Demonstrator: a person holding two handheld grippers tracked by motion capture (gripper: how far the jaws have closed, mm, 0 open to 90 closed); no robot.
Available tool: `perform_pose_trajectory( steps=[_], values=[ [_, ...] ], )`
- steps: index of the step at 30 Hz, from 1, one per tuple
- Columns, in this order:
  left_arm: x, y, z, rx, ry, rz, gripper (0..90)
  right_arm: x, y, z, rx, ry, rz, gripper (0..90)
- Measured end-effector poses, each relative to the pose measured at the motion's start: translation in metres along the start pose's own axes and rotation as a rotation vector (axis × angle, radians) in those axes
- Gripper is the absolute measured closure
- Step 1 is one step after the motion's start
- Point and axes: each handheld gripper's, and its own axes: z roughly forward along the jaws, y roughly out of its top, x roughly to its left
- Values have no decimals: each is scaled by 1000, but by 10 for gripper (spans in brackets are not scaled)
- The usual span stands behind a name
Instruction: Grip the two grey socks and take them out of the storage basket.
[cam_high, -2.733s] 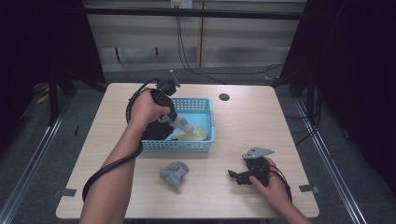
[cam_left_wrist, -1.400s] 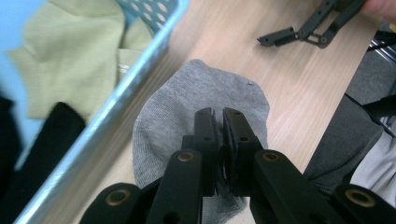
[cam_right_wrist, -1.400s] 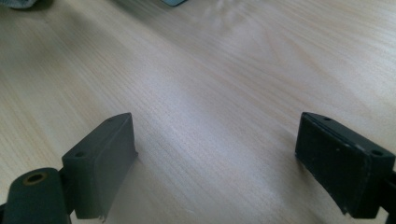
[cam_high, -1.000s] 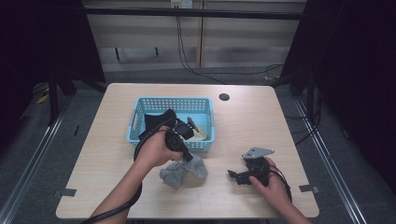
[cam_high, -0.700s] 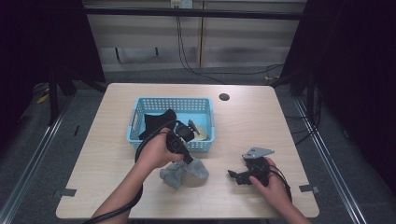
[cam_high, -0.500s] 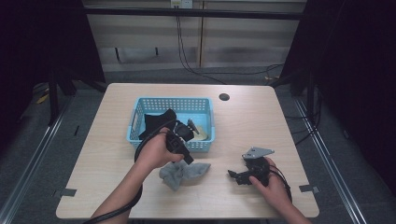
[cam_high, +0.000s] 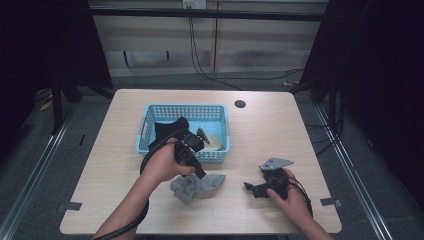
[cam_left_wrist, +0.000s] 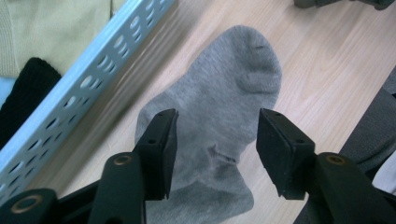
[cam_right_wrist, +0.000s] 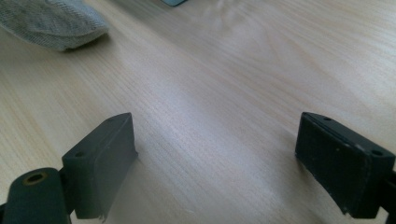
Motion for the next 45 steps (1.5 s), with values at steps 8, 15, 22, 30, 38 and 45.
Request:
perform_pose_trajectory(
  steps=[8,15,22,30,38,45],
  values=[
    [5,-14,-7,-31,-1,-35,406,0,0,0,-1,0,-2,115],
    [13,-36,-15,-63,6,-63,378,0,0,0,-1,1,-1,116],
    [23,-62,-19,-115,16,-105,354,0,0,0,0,0,-2,115],
    [29,-81,-15,-148,19,-136,349,0,0,0,0,0,-1,116],
    [41,-100,-10,-173,41,-165,326,0,0,0,-1,2,-1,116],
    [52,-116,-4,-227,42,-130,306,0,0,0,-1,1,-1,116]
  ],
)
